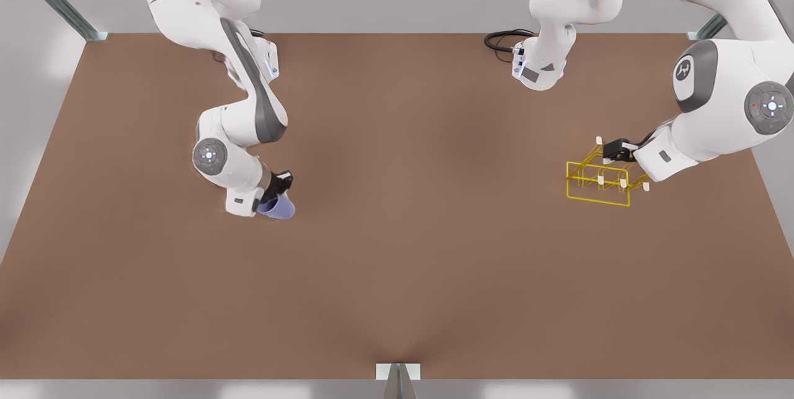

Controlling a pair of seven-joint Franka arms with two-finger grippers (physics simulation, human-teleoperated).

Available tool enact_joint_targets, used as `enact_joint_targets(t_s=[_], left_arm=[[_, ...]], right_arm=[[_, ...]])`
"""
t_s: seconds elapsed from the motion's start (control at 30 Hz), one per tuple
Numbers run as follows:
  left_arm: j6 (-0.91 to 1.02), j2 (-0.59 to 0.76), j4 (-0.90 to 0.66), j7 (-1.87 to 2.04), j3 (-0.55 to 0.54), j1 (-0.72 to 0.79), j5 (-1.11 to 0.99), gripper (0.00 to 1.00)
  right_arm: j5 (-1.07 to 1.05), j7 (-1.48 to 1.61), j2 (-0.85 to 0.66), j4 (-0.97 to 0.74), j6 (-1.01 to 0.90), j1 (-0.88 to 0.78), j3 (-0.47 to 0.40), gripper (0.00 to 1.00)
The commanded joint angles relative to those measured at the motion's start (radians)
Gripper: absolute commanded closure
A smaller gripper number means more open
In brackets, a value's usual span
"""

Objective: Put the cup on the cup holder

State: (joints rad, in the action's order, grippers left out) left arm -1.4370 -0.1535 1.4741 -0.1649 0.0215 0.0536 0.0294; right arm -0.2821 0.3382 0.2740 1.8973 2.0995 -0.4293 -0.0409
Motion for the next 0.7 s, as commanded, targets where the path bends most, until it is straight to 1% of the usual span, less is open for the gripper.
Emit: enact_joint_targets(t_s=[0.0, 0.03, 0.07, 0.17, 0.23, 0.3, 0.37, 0.43, 0.5, 0.67], left_arm=[[0.003, 0.0, -0.001, 0.005, 0.0, 0.0, -0.002, 0.0], [0.003, 0.0, -0.001, 0.005, 0.003, -0.009, 0.0, 0.0], [0.006, 0.008, -0.003, 0.007, 0.001, -0.008, 0.0, 0.0], [0.038, 0.014, -0.003, 0.005, 0.001, -0.005, 0.0, 0.0], [0.035, 0.0, -0.003, 0.004, 0.0, -0.006, 0.004, 0.0], [0.033, -0.003, -0.003, 0.007, 0.0, -0.003, 0.004, 0.0], [0.038, 0.003, -0.023, 0.008, 0.003, -0.003, -0.002, 0.0], [0.038, 0.003, -0.032, 0.007, 0.003, -0.003, -0.003, 0.0], [0.038, 0.002, -0.032, 0.008, 0.003, -0.001, -0.003, 0.0], [0.04, -0.001, -0.032, 0.09, 0.001, 0.002, -0.002, 0.0]], right_arm=[[-0.295, -0.11, 0.054, -0.078, 0.007, -0.083, -0.004, 0.79], [-0.368, -0.11, 0.096, -0.139, 0.01, -0.1, -0.005, 0.79], [-0.507, -0.108, 0.155, -0.213, 0.016, -0.141, -0.005, 0.79], [-0.848, -0.103, 0.346, -0.409, 0.169, -0.256, -0.004, 0.79], [-0.986, -0.094, 0.455, -0.547, 0.286, -0.321, -0.002, 0.79], [-1.065, -0.087, 0.58, -0.678, 0.301, -0.356, 0.001, 0.79], [-1.112, -0.05, 0.728, -0.846, 0.323, -0.376, 0.001, 0.79], [-1.126, 0.033, 0.789, -0.863, 0.323, -0.378, 0.001, 0.79], [-1.206, 0.087, 0.824, -0.86, 0.323, -0.391, 0.003, 0.79], [-1.206, 0.107, 0.889, -0.906, 0.321, -0.393, 0.001, 0.79]])
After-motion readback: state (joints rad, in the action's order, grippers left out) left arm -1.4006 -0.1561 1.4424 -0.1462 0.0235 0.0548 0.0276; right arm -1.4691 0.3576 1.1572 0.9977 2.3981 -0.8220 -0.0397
